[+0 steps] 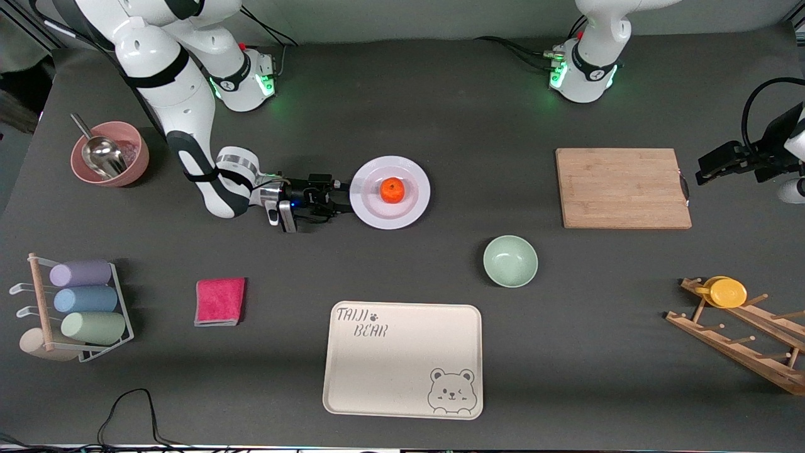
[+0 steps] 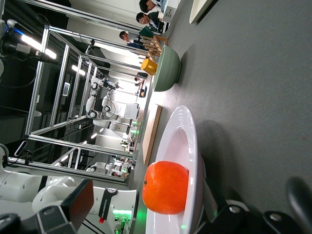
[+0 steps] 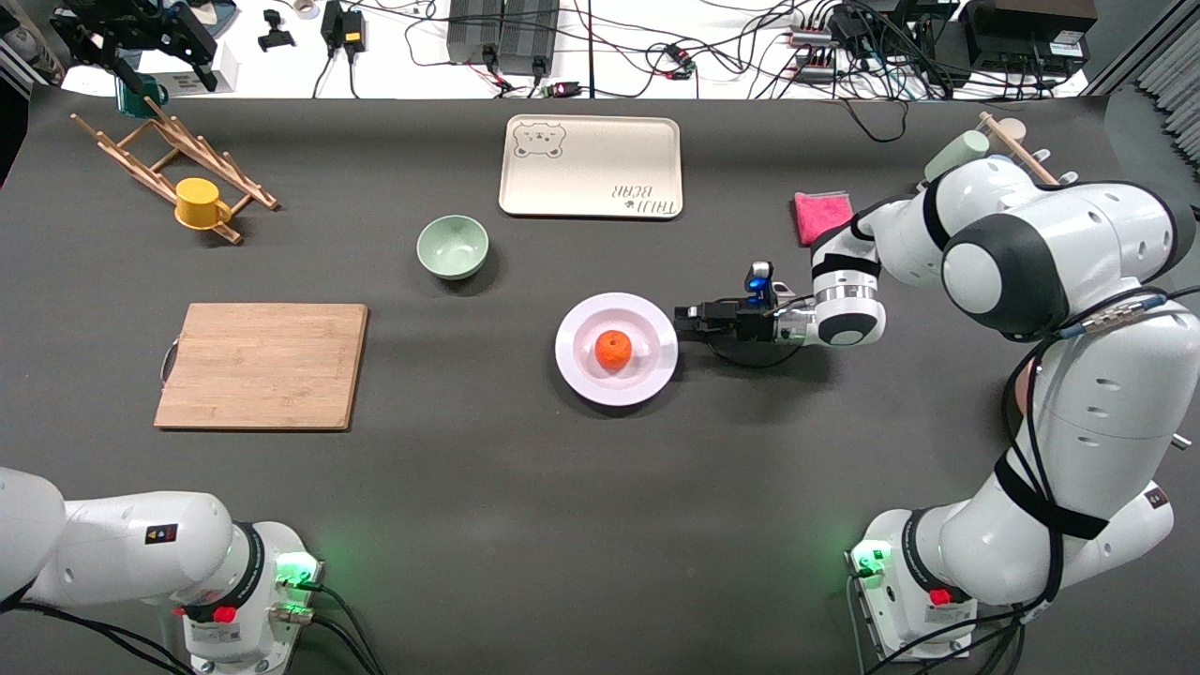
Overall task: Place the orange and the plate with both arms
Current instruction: 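Grasp the rim of the white plate with the right gripper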
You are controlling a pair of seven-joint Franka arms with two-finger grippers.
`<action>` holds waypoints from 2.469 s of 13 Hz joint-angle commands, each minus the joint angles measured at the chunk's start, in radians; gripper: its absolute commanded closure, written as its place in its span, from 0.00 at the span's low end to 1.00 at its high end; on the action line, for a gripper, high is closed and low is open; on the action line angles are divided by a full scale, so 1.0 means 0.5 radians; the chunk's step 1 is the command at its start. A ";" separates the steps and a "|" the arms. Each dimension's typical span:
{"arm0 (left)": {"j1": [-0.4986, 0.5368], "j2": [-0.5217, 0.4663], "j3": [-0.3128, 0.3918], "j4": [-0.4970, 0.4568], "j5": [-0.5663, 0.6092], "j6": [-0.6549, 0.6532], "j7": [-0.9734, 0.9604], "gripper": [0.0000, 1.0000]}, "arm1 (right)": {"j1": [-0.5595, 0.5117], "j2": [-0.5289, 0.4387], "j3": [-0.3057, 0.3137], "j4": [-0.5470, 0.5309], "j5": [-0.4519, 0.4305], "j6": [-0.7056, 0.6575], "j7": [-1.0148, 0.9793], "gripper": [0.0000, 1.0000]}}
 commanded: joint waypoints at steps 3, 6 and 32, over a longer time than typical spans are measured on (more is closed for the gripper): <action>-0.072 -0.035 0.041 -0.028 -0.020 -0.019 0.105 0.00 | 0.112 0.217 0.015 0.058 0.153 0.053 -0.217 0.14; -0.121 -0.038 0.078 -0.025 -0.014 -0.022 0.105 0.00 | 0.145 0.233 0.012 0.095 0.196 0.130 -0.325 0.18; -0.112 -0.038 0.063 -0.024 -0.005 -0.065 0.109 0.00 | 0.118 0.211 -0.004 0.116 0.128 0.243 0.266 1.00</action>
